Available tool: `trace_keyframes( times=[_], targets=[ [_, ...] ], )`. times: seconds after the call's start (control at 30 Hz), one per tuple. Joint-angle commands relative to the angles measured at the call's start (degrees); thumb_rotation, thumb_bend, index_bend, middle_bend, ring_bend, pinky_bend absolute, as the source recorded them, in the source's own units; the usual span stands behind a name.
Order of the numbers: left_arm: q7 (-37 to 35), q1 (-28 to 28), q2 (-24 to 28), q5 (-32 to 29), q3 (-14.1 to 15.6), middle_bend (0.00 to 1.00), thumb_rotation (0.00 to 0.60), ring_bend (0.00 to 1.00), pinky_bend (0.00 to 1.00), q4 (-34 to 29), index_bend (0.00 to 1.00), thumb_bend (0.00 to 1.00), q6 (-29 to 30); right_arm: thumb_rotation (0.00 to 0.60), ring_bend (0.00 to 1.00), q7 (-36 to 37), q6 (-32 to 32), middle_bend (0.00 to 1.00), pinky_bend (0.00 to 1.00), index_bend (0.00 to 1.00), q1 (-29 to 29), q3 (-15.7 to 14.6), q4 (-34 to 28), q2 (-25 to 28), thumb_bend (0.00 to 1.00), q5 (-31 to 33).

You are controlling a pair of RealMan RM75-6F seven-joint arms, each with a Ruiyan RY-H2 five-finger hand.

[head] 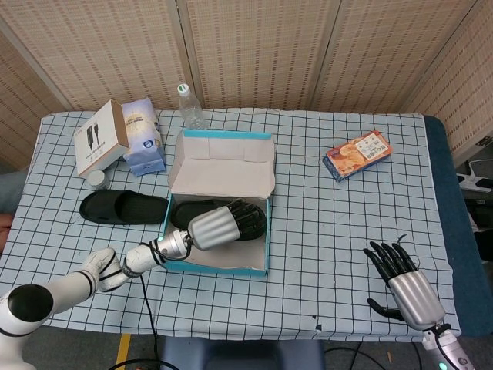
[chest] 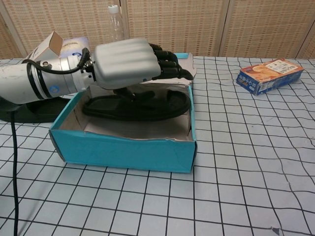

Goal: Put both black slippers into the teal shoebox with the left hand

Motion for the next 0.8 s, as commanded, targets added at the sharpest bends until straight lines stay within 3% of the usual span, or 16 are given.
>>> trace_keyframes(
  times=[0.03,0.17,0.27,0.67,0.8],
  targets=[
    [-1.86,2.05,1.80,-3.25,-1.89,0.19,0.600,0.13,0.28,-4.26,0.10,0.48,1.42,0.524,0.00,0.10,-0.02,0.00,0.00,0.00,0.07,-0.06,0.00,0.02,0.15,-0.19],
    [-3.63,4.57,5.95,-10.24,-3.25,0.19,0.600,0.13,0.28,-14.92,0.07,0.47,-3.19,0.524,0.00,0.37,0.09,0.00,0.00,0.00,0.14,-0.17,0.11,0.07,0.15,-0.56],
    [-1.39,5.41,7.64,-12.46,-3.57,0.19,0.600,0.13,0.27,-18.76,0.06,0.46,-5.20,0.524,0.00,0.50,0.02,0.00,0.00,0.00,0.21,-0.38,0.12,0.07,0.15,-0.96],
    [-1.07,7.38,4.82,-16.79,-2.86,0.20,0.600,0.16,0.26,-17.88,0.07,0.45,-11.46,0.524,0.00,0.45,0.61,0.00,0.00,0.00,-0.01,-0.87,0.12,0.12,0.15,-2.00],
    [-1.65,7.42,4.37,-15.71,-2.99,0.27,0.600,0.23,0.26,-16.91,0.07,0.45,-11.01,0.524,0.00,0.43,0.34,0.00,0.00,0.00,0.14,-0.74,0.16,0.07,0.15,-1.72]
  ],
)
